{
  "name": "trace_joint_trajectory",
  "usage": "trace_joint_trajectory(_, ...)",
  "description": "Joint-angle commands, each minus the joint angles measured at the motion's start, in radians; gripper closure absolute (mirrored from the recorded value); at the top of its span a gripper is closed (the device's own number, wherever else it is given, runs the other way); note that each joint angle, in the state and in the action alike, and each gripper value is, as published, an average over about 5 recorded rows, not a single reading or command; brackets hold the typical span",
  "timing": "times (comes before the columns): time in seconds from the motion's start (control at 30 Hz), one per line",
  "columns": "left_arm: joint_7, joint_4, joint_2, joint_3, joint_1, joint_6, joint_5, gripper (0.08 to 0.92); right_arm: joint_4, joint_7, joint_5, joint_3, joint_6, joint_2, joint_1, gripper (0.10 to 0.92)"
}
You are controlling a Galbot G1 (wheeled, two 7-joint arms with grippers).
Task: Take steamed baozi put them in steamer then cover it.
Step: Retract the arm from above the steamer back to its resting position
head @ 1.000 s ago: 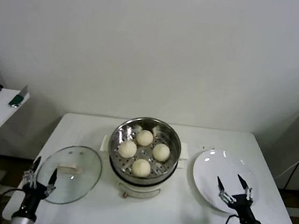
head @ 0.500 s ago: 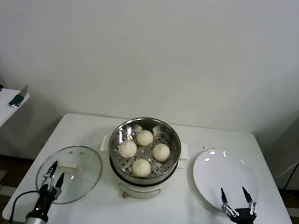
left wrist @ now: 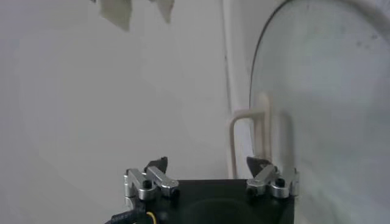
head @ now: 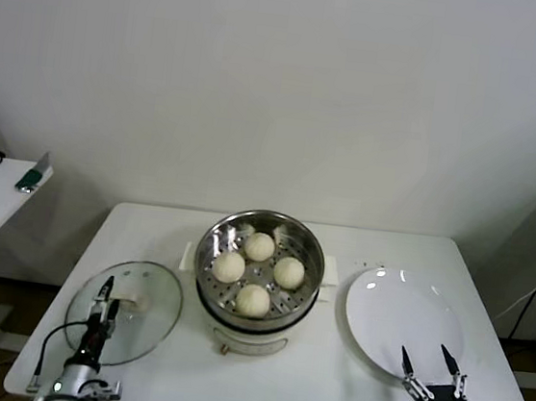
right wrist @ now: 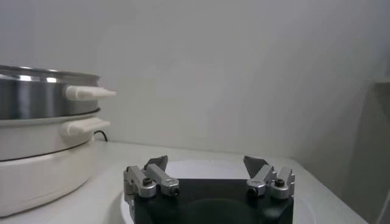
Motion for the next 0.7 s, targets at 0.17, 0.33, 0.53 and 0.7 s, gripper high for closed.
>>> trace_joint_trajectory(0.17, -0.001, 0.075, -0.008, 0.006, -0.069, 0.028, 0.024, 0.355, -0.017, 0.000, -0.023, -0.008, 0.012, 0.033, -0.005, 0.203)
trace_joint_trajectory(0.33, -0.002, 0.074, -0.014, 0.004, -0.062, 0.027, 0.019, 0.493, -0.018, 0.002, -0.024, -0.011, 0.010, 0.038, -0.001, 0.203)
trace_joint_trajectory(0.53, -0.001, 0.035, -0.011, 0.000, -0.049, 0.027, -0.030, 0.666, -0.016, 0.004, -0.023, -0.007, 0.009, 0.040, 0.003, 0.203)
trace_joint_trajectory(0.7, 0.045, -0.095, 0.003, -0.003, -0.005, 0.042, -0.107, 0.812, -0.014, 0.004, -0.021, -0.003, 0.009, 0.040, 0.002, 0.203)
